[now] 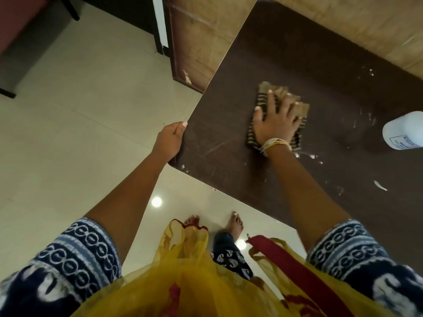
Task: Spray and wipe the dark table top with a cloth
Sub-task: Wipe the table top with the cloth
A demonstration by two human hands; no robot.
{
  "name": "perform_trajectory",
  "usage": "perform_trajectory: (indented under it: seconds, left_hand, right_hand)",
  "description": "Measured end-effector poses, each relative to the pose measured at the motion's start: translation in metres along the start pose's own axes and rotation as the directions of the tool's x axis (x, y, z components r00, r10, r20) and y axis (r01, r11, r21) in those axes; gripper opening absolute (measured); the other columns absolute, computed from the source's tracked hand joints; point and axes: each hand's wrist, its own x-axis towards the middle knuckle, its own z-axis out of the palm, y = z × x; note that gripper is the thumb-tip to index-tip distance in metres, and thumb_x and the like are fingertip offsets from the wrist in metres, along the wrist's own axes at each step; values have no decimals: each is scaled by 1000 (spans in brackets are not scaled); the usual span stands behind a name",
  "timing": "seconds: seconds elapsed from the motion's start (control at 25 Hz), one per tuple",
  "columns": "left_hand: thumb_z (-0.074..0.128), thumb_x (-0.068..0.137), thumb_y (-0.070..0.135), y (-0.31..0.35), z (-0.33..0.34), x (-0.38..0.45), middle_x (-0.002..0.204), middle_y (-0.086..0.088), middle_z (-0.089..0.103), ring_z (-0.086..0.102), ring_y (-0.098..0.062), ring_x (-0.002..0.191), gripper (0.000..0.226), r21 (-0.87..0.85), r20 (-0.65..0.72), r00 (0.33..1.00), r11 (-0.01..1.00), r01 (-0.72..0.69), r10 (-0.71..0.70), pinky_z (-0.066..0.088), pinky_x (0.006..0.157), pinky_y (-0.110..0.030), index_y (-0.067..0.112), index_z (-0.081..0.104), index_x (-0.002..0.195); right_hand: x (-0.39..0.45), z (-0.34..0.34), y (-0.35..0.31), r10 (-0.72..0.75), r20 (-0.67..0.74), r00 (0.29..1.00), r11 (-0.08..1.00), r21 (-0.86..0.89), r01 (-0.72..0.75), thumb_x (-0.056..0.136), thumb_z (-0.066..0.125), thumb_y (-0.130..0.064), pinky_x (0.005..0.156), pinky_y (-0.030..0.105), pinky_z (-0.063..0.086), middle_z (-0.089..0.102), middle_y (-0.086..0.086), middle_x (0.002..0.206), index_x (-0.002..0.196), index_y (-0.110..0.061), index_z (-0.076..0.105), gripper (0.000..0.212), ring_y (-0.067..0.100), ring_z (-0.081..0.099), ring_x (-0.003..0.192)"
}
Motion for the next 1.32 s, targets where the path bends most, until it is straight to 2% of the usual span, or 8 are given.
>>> perform_trajectory:
  seconds: [0.12, 0.24, 0.32, 0.48, 0.68, 0.88, 1.04, 1.32]
  left_hand:
    - [34, 105, 34, -2, -1, 0, 114, -19, 66, 59, -34, 107, 43, -29, -12, 1000, 999, -29, 29, 42, 92, -37, 4, 65, 111]
    - [33, 106, 33, 1, -1, -2, 112, -18, 66, 58, -32, 102, 43, -4, -6, 999, 999, -42, 42, 40, 86, -34, 4, 65, 111]
    - [33, 106, 36, 1, -1, -3, 115, -18, 66, 59, -34, 106, 45, 16, -13, 999, 999, -30, 30, 43, 92, -38, 5, 65, 114]
    - [32, 106, 36, -2, -2, -9, 116, -18, 66, 60, -34, 107, 47, 34, -39, 999, 999, 4, -3, 43, 93, -35, 5, 65, 116]
    - [37, 105, 34, -6, -6, -19, 95, -12, 64, 54, -26, 88, 41, -28, -36, 998, 998, 57, -58, 37, 80, -27, 5, 65, 95]
    - [47, 101, 40, -21, -15, -24, 100, -17, 66, 64, -36, 94, 41, -185, 60, 980, 962, 199, -191, 59, 76, -45, 4, 67, 98]
    - [50, 100, 35, -24, -20, -31, 106, -17, 65, 65, -35, 94, 38, -286, 142, 963, 921, 263, -231, 61, 62, -39, 4, 66, 111]
    - [53, 100, 30, -38, -28, -42, 86, -18, 63, 71, -23, 60, 29, -340, 183, 962, 906, 254, -201, 57, 50, -25, 5, 65, 94]
  right_hand:
    - [-74, 25, -61, -359, 14, 933, 933, -25, 360, 95, 28, -57, 114, 63, 14, 16, 10, 162, 152, -37, 23, 61, 40, 15, 147]
    - [-105, 32, -63, -516, 69, 854, 855, -14, 518, 94, 30, -59, 117, 59, 15, 18, 5, 162, 151, -40, 25, 61, 34, 15, 148]
    - [-79, 23, -34, -458, 23, 889, 889, 2, 458, 93, 33, -60, 116, 58, 15, 18, 3, 162, 150, -42, 25, 61, 31, 15, 149]
    - [-35, 0, 64, -22, -24, 999, 998, 58, 24, 90, 34, -61, 117, 60, 14, 14, 5, 163, 150, -42, 25, 63, 33, 11, 149]
    - [-47, 1, 53, 358, 4, 934, 930, 82, -357, 93, 25, -58, 117, 61, 6, 4, 9, 164, 154, -36, 15, 65, 37, 1, 150]
    - [-88, 24, -75, -95, 38, 995, 995, 17, 94, 96, 24, -56, 116, 63, 9, 9, 13, 163, 154, -34, 14, 63, 42, 8, 148]
    - [-118, 36, -97, -484, 95, 870, 874, -11, 487, 94, 27, -60, 116, 61, 13, 16, 5, 163, 152, -40, 22, 61, 35, 13, 149]
    - [-41, 10, -13, -8, 11, 1000, 1000, 29, 8, 93, 30, -58, 117, 60, 13, 13, 8, 163, 152, -38, 21, 63, 35, 10, 149]
